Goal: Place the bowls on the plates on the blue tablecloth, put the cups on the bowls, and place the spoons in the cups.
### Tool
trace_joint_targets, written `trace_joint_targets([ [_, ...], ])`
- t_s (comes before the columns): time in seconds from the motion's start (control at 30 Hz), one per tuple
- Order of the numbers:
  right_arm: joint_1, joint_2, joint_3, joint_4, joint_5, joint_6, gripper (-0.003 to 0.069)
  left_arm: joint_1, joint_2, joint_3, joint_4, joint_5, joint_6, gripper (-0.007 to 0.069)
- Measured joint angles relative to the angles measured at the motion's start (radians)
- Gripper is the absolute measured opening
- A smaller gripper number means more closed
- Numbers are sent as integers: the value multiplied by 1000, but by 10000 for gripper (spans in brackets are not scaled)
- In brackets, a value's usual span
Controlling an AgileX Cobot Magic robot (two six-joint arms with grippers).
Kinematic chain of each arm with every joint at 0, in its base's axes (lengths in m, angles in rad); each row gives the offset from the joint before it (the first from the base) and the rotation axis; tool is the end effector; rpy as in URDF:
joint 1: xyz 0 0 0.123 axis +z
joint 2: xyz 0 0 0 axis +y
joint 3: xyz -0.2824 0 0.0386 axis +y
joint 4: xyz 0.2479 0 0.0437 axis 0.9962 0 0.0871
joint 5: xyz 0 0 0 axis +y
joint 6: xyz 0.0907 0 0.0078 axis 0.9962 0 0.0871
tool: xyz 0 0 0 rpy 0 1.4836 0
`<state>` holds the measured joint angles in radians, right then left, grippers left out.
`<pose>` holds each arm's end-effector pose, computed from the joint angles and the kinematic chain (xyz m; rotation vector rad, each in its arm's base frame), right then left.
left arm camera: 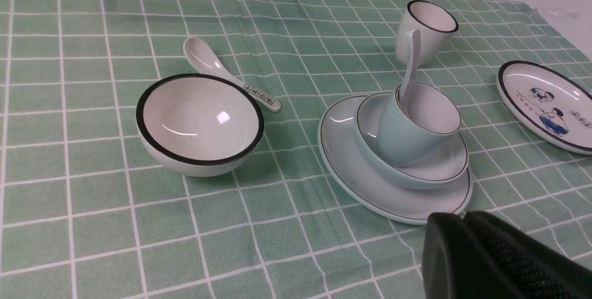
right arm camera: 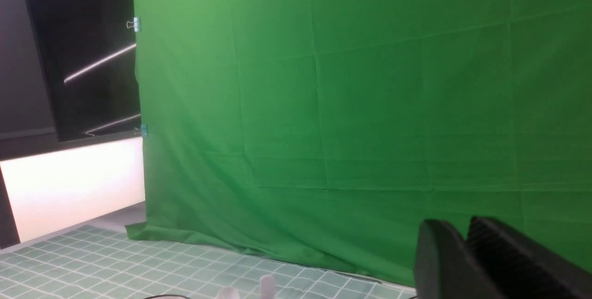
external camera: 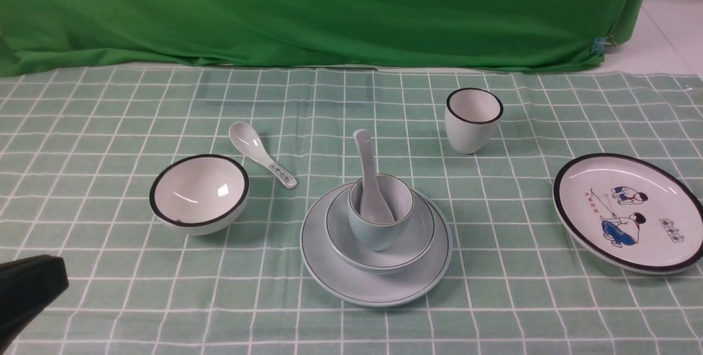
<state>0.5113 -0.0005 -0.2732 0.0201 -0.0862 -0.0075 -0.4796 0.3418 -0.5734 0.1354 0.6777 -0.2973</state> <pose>0.0233 0.0129 0.3098 -0.2787 1.1007 0.4661 0.0596 -0.0223 0.3219 0.2218 1.9286 -0.3672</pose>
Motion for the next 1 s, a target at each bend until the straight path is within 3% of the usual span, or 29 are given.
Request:
trace_joint_targets([
  [0.17,0,0,0,0,0,0,128,0,-7,19,0,-87,45,10],
  [0.27,0,0,0,0,0,0,138,37,-55,110,-21,-300,157,10],
  [0.47,0,0,0,0,-1,0,140,307,-197,358,-217,-572,366,10],
  [0.5,0,0,0,0,-1,0,140,318,-202,367,-221,-580,373,10],
  [0.6,0,0,1,0,-1,0,144,485,-279,519,-248,-603,393,10],
  [0.77,0,0,1,0,-1,0,152,517,-334,579,-242,-590,400,10],
  [1.0,0,0,1,0,-1,0,171,500,-340,580,-241,-460,410,10],
])
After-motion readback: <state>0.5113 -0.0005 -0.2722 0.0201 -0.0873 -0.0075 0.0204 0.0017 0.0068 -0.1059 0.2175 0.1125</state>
